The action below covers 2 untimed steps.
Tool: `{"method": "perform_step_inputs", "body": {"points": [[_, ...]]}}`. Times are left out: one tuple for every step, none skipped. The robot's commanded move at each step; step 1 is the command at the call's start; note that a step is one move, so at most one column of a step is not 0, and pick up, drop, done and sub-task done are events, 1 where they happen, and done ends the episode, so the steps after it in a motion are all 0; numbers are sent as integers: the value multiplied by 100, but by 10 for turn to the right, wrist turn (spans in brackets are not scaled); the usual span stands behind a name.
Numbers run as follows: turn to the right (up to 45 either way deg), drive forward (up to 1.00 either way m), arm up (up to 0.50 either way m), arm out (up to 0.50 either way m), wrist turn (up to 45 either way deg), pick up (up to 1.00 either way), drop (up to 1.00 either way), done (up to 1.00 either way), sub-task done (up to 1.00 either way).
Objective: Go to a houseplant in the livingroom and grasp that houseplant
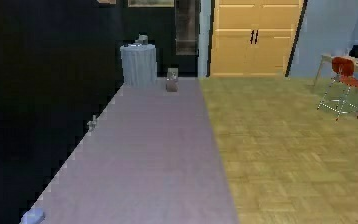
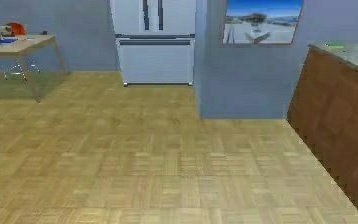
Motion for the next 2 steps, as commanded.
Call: {"method": "perform_step_inputs", "body": {"points": [[0, 100, 0, 0, 0, 0, 0, 0, 0], [0, 100, 0, 0, 0, 0, 0, 0, 0]]}}
